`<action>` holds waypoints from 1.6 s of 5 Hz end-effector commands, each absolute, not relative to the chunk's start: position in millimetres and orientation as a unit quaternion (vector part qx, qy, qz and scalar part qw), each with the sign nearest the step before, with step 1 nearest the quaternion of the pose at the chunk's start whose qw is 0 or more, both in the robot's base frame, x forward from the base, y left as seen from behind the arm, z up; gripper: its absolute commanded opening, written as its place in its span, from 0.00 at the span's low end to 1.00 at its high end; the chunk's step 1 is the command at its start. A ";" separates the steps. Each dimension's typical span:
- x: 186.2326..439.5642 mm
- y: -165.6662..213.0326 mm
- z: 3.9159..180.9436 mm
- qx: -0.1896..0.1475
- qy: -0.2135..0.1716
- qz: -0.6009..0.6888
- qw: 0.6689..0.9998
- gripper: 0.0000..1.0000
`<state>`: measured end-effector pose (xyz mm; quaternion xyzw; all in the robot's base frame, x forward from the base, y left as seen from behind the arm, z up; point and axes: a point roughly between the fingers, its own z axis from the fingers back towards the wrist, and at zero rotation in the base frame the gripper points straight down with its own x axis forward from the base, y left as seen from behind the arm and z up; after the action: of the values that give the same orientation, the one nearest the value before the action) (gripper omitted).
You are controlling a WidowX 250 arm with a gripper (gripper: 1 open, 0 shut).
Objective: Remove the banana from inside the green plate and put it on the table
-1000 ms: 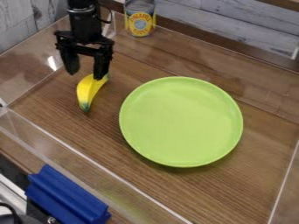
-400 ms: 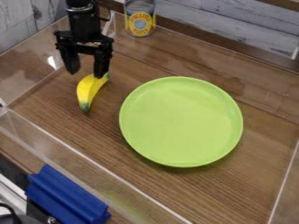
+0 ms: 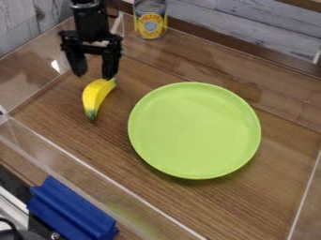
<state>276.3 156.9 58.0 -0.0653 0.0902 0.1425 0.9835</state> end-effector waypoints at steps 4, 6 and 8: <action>320.8 163.9 124.3 -0.079 0.015 0.101 0.992 0.00; 331.1 170.8 107.0 -0.080 0.018 0.087 0.993 0.00; 340.6 184.7 89.3 -0.071 0.017 0.074 0.995 0.00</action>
<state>334.1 178.0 66.2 -0.0889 0.0505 0.0740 0.9920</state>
